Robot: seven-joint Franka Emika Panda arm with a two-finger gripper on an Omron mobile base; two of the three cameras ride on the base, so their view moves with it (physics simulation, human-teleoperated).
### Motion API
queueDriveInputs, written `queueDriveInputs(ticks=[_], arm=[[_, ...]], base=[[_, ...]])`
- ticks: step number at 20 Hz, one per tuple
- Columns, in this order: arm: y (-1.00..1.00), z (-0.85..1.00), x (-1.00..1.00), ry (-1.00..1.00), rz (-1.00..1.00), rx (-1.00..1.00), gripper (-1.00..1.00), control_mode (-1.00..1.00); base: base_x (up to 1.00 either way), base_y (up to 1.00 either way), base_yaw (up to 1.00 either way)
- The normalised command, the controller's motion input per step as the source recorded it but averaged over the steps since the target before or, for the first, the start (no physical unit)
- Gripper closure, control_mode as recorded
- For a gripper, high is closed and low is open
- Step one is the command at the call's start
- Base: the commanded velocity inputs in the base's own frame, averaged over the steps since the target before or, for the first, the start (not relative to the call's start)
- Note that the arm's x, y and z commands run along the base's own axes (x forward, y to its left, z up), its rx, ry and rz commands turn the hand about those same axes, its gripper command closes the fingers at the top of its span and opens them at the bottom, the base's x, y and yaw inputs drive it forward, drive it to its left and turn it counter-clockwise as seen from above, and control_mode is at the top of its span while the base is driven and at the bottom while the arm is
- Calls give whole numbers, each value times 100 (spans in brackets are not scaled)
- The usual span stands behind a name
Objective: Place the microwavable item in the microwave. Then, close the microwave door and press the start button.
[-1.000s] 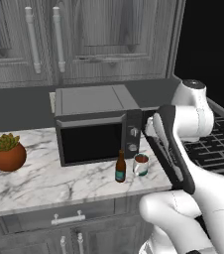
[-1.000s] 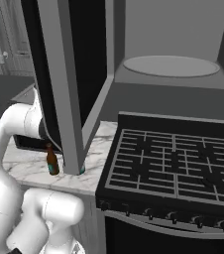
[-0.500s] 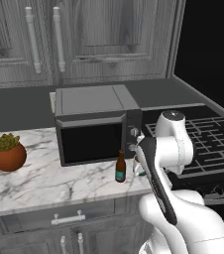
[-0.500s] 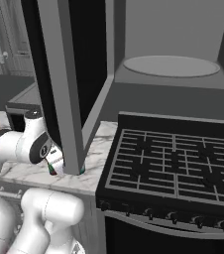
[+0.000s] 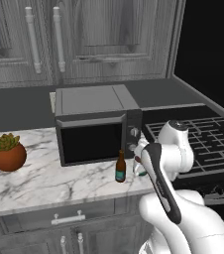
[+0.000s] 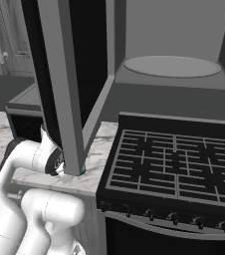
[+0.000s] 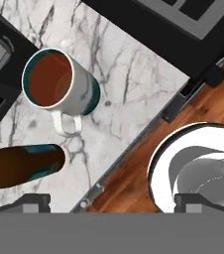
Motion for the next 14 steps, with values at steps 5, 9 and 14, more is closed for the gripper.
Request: queueDriveInputs(ticks=[5, 9, 14], arm=[[8, -1, 44, 0, 0, 1, -100, -100], [25, 0, 44, 6, 0, 0, -100, -100], [15, -12, 41, 9, 0, 0, -100, -100]], base=[[0, 0, 0], [0, 0, 0], [0, 0, 0]])
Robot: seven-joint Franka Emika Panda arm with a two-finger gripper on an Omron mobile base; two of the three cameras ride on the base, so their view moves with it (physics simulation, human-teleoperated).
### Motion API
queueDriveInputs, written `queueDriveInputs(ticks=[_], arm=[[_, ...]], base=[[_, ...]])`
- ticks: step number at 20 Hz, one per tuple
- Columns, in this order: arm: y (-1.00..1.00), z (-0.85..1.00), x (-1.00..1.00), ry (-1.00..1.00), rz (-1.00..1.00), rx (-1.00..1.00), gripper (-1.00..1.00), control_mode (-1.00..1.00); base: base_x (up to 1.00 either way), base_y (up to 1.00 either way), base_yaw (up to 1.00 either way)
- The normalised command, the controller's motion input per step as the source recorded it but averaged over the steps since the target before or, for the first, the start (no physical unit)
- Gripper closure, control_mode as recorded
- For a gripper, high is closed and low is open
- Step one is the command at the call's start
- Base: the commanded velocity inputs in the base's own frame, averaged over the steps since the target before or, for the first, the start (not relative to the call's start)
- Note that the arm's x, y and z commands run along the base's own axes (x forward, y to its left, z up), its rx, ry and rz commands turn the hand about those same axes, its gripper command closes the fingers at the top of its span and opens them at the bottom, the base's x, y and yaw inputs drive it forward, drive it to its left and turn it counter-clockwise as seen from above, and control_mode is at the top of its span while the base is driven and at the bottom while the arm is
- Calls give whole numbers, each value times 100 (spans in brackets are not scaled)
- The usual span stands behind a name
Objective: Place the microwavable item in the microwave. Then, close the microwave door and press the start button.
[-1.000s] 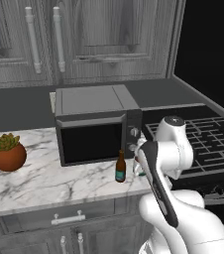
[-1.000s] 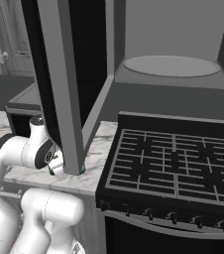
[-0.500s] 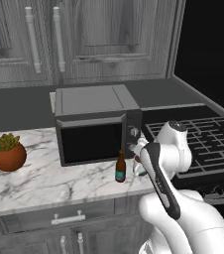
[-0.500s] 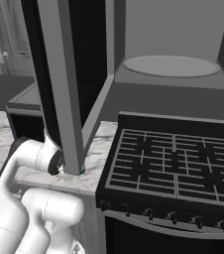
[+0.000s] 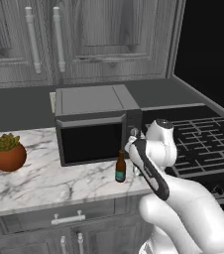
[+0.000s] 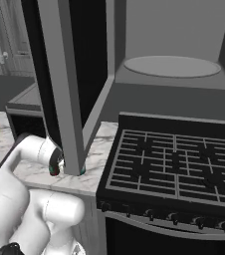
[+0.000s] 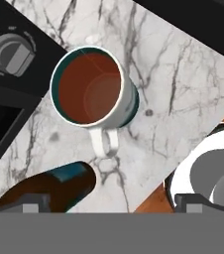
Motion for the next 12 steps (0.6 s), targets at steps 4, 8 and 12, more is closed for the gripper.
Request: queueDriveInputs(ticks=[4, 8, 12], arm=[[0, -20, 20, 5, 0, 0, -100, -100], [0, -14, 15, 7, 0, 0, -100, -100], [0, -13, 20, 12, 0, 0, -100, -100]], base=[[0, 0, 0], [0, 0, 0], [0, 0, 0]])
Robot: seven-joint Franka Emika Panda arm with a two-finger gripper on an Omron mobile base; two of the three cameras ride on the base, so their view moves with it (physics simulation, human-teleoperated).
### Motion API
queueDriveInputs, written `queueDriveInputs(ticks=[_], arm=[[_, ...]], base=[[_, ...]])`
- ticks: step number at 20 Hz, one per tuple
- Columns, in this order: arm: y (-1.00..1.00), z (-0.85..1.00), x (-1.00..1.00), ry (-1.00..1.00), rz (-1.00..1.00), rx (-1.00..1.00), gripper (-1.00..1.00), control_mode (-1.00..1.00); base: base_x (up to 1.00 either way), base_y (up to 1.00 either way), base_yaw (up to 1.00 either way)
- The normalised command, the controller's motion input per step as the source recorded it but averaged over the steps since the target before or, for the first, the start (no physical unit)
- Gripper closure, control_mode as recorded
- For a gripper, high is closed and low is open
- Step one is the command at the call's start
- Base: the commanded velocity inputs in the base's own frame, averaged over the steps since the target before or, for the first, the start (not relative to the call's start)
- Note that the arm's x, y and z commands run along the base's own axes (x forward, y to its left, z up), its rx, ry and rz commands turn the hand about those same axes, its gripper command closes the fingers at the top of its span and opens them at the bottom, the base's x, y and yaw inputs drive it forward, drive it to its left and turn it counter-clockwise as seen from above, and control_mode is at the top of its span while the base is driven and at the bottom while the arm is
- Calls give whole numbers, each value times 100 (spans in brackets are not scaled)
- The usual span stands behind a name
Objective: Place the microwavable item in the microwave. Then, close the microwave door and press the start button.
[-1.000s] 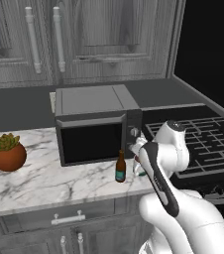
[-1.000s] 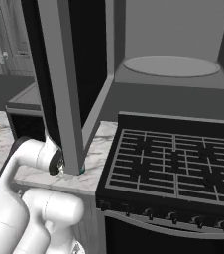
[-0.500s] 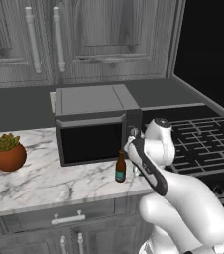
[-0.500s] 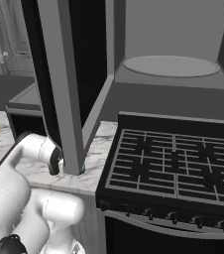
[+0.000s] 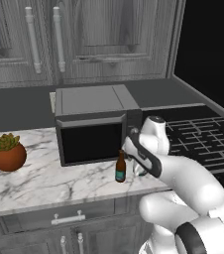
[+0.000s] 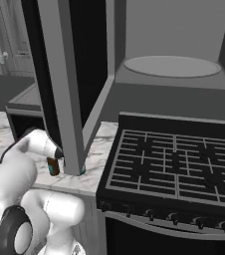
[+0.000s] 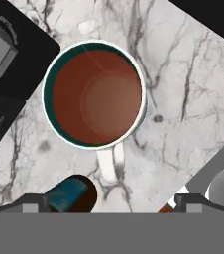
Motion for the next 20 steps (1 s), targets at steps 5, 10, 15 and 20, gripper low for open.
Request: queueDriveInputs(ticks=[5, 10, 15, 20], arm=[[0, -16, 16, 8, 0, 0, -100, -100], [0, -20, 15, 6, 0, 0, -100, -100], [1, -21, 4, 1, -1, 0, -100, -100], [4, -29, -3, 0, -3, 0, -100, -100]], base=[[0, 0, 0], [0, 0, 0], [0, 0, 0], [0, 0, 0]])
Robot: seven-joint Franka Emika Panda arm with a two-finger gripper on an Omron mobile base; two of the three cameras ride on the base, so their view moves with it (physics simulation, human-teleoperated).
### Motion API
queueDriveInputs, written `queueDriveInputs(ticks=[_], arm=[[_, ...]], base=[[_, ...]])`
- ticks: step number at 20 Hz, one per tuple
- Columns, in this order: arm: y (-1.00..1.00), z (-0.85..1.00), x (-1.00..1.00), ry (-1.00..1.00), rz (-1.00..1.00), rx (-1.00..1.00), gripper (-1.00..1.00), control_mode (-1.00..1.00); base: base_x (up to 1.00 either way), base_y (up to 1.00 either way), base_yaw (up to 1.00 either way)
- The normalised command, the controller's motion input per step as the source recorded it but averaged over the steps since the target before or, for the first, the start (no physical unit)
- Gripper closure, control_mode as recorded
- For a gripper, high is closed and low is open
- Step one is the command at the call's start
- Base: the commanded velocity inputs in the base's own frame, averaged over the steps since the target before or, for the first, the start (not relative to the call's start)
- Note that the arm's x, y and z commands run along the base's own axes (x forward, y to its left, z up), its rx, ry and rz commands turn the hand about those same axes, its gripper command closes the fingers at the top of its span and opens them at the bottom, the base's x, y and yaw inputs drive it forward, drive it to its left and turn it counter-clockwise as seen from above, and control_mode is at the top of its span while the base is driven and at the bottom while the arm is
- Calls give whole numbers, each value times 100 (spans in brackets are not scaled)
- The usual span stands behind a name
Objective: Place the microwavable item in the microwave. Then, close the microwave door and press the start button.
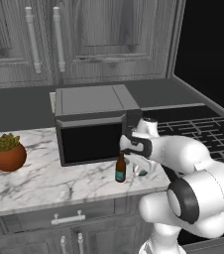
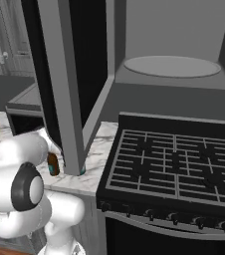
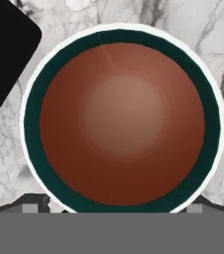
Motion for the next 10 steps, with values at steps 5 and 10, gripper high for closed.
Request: queueDriveInputs(ticks=[5, 10], arm=[[5, -25, -6, 0, -5, 0, -100, -100], [2, -14, -8, 0, -6, 0, 100, -100]], base=[[0, 0, 0], [0, 0, 0]])
